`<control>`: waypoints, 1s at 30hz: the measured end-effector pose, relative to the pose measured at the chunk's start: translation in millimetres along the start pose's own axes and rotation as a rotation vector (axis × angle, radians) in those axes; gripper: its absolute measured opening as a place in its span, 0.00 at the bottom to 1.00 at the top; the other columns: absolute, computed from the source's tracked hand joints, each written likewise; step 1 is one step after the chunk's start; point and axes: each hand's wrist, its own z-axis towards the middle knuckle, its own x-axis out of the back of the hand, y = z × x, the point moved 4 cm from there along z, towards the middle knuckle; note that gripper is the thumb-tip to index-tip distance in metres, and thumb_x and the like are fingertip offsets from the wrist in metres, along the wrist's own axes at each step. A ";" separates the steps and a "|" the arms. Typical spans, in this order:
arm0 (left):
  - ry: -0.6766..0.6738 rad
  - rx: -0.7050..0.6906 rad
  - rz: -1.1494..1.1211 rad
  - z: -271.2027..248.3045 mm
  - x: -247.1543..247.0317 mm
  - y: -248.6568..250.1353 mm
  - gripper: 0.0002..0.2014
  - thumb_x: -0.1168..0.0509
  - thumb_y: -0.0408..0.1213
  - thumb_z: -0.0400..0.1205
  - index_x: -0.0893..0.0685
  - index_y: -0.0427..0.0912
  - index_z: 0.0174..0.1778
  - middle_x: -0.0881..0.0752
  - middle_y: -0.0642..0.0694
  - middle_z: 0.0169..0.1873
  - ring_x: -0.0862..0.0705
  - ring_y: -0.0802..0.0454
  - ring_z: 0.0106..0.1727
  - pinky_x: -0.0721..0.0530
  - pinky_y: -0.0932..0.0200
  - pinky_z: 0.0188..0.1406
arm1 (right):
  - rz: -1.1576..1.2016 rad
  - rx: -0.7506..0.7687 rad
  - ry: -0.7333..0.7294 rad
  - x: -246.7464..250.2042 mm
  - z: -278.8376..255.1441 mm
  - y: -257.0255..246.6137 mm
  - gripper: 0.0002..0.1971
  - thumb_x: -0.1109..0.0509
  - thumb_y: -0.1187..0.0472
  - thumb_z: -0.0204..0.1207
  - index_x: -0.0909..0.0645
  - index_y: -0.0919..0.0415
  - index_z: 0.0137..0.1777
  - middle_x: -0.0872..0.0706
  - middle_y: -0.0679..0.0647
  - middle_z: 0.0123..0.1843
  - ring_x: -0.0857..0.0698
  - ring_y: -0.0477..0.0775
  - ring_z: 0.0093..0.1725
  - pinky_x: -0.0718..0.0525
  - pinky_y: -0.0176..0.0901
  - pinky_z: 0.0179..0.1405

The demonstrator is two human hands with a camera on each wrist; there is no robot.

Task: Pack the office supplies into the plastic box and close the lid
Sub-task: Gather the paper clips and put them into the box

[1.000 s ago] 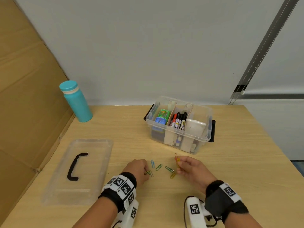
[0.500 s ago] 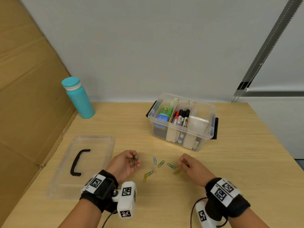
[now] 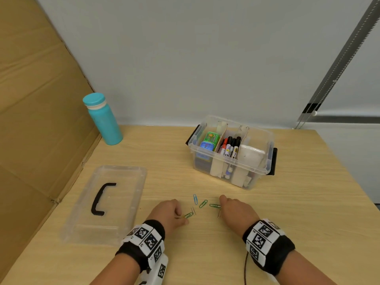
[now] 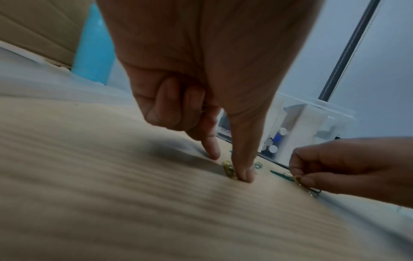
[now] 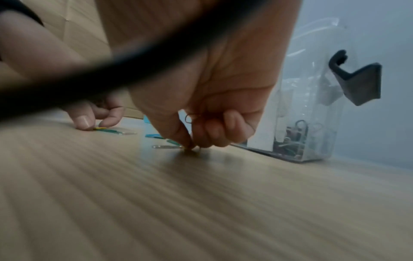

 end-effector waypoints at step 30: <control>-0.068 0.152 -0.773 7.6 -3.0 2.0 0.11 0.39 0.41 0.83 0.22 0.43 0.34 0.30 0.55 0.20 0.34 0.59 0.20 0.35 0.66 0.19 | 0.326 0.073 0.006 9.1 17.2 5.0 0.06 0.40 0.55 0.82 0.30 0.53 0.57 0.28 0.42 0.33 0.26 0.47 0.34 0.31 0.37 0.30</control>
